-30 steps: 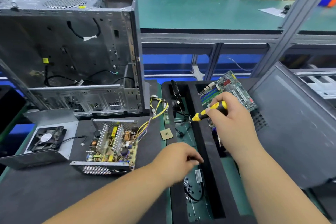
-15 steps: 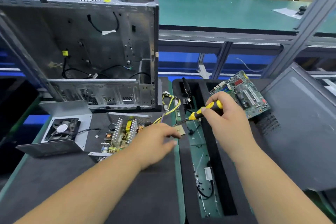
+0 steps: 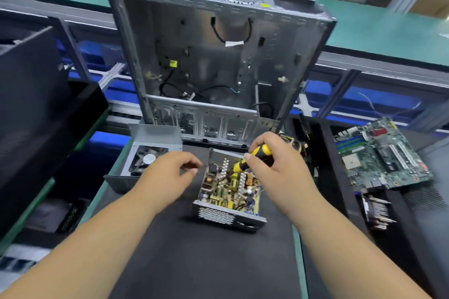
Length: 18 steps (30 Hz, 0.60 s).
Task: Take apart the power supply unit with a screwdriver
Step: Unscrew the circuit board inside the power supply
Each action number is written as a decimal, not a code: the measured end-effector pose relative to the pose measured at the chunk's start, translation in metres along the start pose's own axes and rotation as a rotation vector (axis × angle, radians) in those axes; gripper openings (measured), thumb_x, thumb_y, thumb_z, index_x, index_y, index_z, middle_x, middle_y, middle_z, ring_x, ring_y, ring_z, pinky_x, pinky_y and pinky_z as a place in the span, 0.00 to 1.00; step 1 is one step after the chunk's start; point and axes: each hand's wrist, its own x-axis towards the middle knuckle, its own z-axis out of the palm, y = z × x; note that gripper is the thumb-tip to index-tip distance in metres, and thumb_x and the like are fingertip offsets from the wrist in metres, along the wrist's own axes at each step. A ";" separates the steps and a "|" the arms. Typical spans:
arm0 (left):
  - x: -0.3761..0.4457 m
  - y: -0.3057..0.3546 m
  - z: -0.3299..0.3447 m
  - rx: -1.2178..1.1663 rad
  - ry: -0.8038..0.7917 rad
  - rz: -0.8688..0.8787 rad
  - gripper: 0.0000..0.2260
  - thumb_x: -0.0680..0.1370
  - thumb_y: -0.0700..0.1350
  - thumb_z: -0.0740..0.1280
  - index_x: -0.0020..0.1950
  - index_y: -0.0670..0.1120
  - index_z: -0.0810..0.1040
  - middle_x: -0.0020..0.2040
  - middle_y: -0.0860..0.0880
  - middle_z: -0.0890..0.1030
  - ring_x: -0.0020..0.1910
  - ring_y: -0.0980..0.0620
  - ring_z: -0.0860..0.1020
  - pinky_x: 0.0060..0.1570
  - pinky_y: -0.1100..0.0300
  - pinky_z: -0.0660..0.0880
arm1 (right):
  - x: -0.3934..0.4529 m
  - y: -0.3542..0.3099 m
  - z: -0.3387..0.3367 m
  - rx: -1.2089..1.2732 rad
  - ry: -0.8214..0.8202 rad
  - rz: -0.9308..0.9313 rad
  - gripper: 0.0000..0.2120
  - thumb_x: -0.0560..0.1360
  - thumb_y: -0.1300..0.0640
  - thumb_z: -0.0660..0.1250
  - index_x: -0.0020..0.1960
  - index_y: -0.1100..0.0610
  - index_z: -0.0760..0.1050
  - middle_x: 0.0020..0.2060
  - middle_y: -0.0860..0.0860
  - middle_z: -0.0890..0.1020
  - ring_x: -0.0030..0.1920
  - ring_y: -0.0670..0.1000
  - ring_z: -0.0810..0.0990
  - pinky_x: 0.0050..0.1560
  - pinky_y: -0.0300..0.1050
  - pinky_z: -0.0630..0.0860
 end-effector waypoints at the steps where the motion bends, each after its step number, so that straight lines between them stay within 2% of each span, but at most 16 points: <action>1: 0.000 -0.006 -0.004 0.050 -0.016 0.037 0.09 0.76 0.44 0.70 0.48 0.59 0.81 0.46 0.62 0.79 0.49 0.62 0.76 0.54 0.58 0.74 | 0.002 -0.004 0.009 -0.035 -0.021 -0.007 0.07 0.77 0.51 0.67 0.44 0.46 0.70 0.36 0.47 0.77 0.38 0.47 0.76 0.38 0.49 0.75; 6: -0.003 -0.031 -0.014 0.251 -0.085 0.198 0.07 0.75 0.47 0.72 0.52 0.54 0.82 0.49 0.59 0.78 0.55 0.53 0.75 0.58 0.59 0.70 | 0.004 -0.013 0.046 -0.140 -0.104 0.000 0.07 0.77 0.48 0.66 0.44 0.45 0.68 0.37 0.45 0.76 0.39 0.45 0.73 0.38 0.47 0.73; 9: -0.006 -0.040 -0.016 0.299 -0.109 0.248 0.08 0.74 0.47 0.72 0.53 0.53 0.82 0.52 0.56 0.81 0.56 0.52 0.75 0.61 0.55 0.70 | 0.003 -0.014 0.062 -0.193 -0.142 0.000 0.07 0.77 0.48 0.66 0.45 0.45 0.68 0.36 0.45 0.76 0.40 0.45 0.73 0.37 0.44 0.72; 13: -0.007 -0.045 -0.011 0.323 -0.099 0.320 0.08 0.75 0.48 0.71 0.54 0.53 0.82 0.53 0.56 0.80 0.59 0.51 0.75 0.64 0.52 0.68 | 0.002 -0.010 0.074 -0.256 -0.175 -0.007 0.06 0.77 0.48 0.66 0.47 0.45 0.69 0.37 0.43 0.75 0.41 0.42 0.72 0.35 0.37 0.66; 16: -0.008 -0.047 -0.006 0.413 -0.115 0.351 0.09 0.75 0.52 0.68 0.55 0.56 0.81 0.54 0.59 0.79 0.59 0.52 0.73 0.64 0.53 0.65 | 0.005 -0.007 0.079 -0.283 -0.199 -0.030 0.06 0.77 0.48 0.66 0.47 0.45 0.69 0.37 0.42 0.73 0.40 0.41 0.71 0.36 0.39 0.65; 18: -0.010 -0.047 -0.004 0.453 -0.094 0.374 0.09 0.73 0.51 0.71 0.52 0.55 0.82 0.52 0.57 0.79 0.56 0.50 0.75 0.62 0.52 0.67 | 0.008 -0.005 0.082 -0.299 -0.215 -0.051 0.06 0.77 0.48 0.66 0.47 0.45 0.69 0.37 0.41 0.73 0.40 0.40 0.70 0.36 0.41 0.64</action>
